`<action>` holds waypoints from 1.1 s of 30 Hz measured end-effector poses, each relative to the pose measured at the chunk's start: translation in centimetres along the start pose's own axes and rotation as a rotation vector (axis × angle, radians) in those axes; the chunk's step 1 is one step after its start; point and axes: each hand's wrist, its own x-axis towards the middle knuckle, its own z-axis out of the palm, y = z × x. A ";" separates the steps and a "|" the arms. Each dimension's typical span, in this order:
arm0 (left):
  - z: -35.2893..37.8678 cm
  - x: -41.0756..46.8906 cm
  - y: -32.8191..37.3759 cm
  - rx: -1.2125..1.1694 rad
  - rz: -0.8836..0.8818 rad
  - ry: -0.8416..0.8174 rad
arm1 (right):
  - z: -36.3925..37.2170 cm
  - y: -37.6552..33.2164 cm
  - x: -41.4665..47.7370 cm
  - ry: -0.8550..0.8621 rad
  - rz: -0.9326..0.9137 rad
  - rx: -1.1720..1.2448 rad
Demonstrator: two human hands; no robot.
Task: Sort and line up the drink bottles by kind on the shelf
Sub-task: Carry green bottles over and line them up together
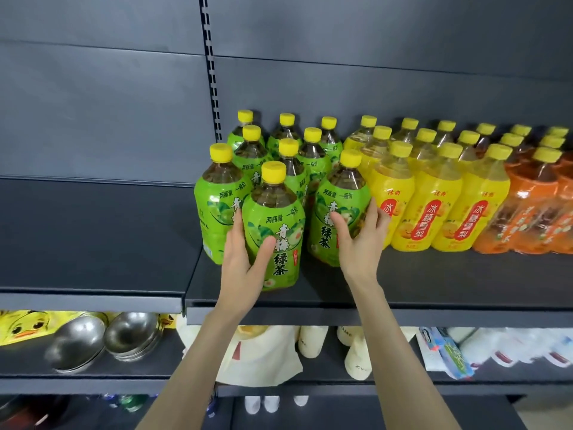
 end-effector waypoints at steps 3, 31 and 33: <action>-0.5 -0.3 0.0 -0.015 -0.036 -0.003 | -0.2 -0.5 -1.3 0.086 -0.057 0.046; -6.7 7.5 -4.8 -0.144 -0.113 0.155 | 7.3 -3.0 -6.7 0.075 0.081 0.436; -6.8 8.1 -4.9 -0.164 -0.113 0.167 | 7.5 -2.9 -6.7 0.082 0.069 0.427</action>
